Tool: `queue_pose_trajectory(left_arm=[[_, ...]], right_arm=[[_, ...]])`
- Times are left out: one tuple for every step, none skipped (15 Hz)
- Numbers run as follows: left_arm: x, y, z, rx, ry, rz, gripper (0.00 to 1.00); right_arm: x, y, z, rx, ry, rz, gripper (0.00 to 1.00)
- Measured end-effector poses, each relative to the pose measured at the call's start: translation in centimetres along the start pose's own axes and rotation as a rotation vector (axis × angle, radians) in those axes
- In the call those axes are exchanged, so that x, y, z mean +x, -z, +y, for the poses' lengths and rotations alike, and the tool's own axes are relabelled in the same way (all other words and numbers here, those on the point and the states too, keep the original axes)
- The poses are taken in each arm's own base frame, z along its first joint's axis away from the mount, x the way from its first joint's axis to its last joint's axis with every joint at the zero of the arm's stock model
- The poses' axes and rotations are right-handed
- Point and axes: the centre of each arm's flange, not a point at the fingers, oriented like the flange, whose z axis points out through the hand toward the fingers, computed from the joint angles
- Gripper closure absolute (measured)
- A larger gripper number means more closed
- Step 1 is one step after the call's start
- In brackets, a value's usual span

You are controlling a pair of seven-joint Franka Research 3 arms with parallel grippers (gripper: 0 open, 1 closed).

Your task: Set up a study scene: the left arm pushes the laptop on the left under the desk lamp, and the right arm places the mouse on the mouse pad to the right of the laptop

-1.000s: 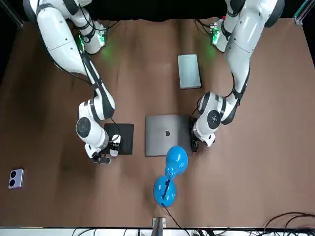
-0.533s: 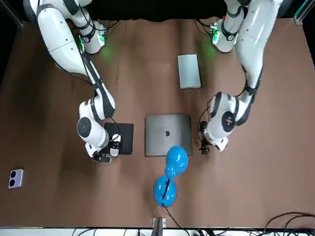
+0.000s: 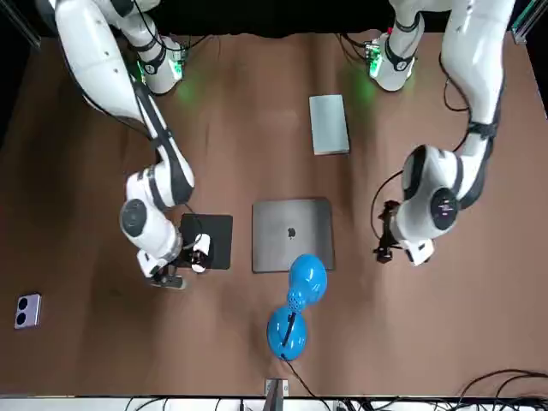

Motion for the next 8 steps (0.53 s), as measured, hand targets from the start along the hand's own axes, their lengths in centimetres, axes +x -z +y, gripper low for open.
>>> queue_pose_trajectory(left_arm=[[1.0,1.4,-0.5,0.001,-0.054,0.002,0.0],[1.7,2.7,-1.0,0.002,-0.113,0.003,0.0],[2.3,3.8,-1.6,0.007,-0.182,0.003,0.0],[2.9,4.8,-2.2,0.012,-0.256,0.003,0.0],[3.5,5.8,-2.7,0.013,-0.328,0.003,0.0],[4.1,6.7,-3.2,0.01,-0.402,0.005,0.0],[4.7,7.5,-3.6,0.003,-0.473,0.009,0.0],[5.3,8.3,-4.0,0.0,-0.537,0.015,0.0]], right_arm=[[0.8,2.2,1.0,0.001,-0.017,0.013,0.0],[1.4,4.4,2.2,0.001,-0.035,0.027,0.0],[2.0,6.5,3.4,0.003,-0.05,0.044,0.0],[2.5,8.4,4.5,0.005,-0.053,0.064,0.0],[3.0,10.1,5.6,0.007,-0.044,0.085,0.0],[3.4,11.7,6.9,0.007,-0.021,0.107,0.0],[3.9,13.1,8.1,0.005,0.012,0.127,0.0],[4.2,14.4,9.6,-0.001,0.046,0.142,0.0]])
